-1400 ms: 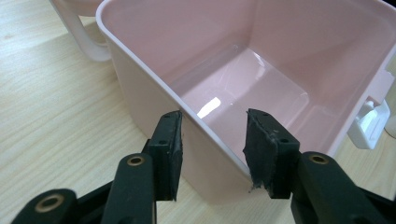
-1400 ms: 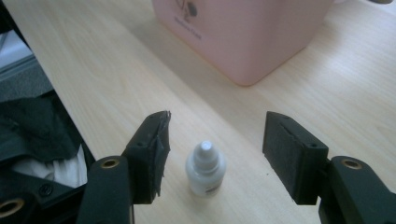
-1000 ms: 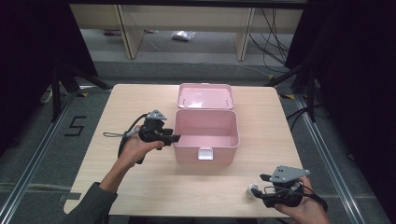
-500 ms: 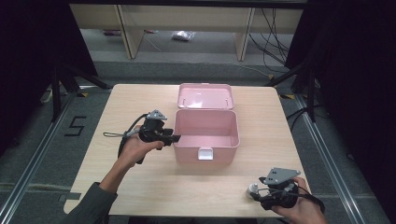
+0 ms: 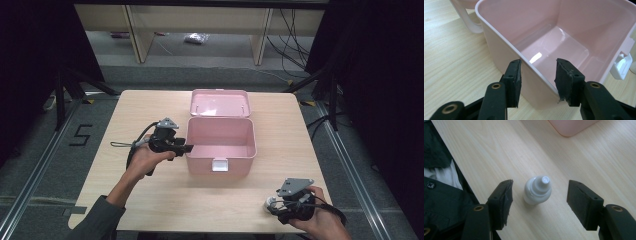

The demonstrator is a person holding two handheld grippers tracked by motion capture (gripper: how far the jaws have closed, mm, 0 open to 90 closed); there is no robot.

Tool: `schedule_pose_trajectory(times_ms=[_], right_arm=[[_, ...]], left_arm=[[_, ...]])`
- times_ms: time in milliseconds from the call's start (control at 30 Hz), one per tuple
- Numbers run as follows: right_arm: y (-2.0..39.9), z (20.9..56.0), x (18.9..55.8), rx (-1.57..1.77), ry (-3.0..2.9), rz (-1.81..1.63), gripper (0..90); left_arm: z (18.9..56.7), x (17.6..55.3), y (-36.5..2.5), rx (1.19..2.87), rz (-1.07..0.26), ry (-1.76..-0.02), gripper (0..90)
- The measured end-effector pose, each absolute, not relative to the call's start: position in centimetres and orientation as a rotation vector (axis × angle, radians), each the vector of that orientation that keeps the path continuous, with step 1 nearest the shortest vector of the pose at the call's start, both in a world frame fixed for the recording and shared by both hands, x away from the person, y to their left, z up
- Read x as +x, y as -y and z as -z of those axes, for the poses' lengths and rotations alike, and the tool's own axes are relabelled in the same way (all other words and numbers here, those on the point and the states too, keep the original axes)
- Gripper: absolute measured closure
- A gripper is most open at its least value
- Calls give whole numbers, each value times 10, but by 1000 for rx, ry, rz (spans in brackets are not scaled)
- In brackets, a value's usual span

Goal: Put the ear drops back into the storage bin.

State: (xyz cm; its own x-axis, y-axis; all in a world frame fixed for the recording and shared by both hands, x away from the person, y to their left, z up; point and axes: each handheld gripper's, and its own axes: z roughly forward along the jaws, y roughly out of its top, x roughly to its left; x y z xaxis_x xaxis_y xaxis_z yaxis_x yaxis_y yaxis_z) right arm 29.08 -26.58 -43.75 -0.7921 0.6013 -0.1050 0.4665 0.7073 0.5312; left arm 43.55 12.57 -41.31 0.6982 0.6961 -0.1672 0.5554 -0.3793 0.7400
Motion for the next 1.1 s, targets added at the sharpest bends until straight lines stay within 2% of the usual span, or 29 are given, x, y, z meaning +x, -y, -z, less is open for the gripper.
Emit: schedule_pose_trajectory(times_ms=[567, 1100], right_arm=[[251, 444, 306, 767, -2769, -554, 402], [239, 447, 320, 694, -2858, -405, 495]], left_arm=[[413, 435, -126, 2086, -222, -938, 554], [413, 436, -126, 2088, -216, -931, 552]])
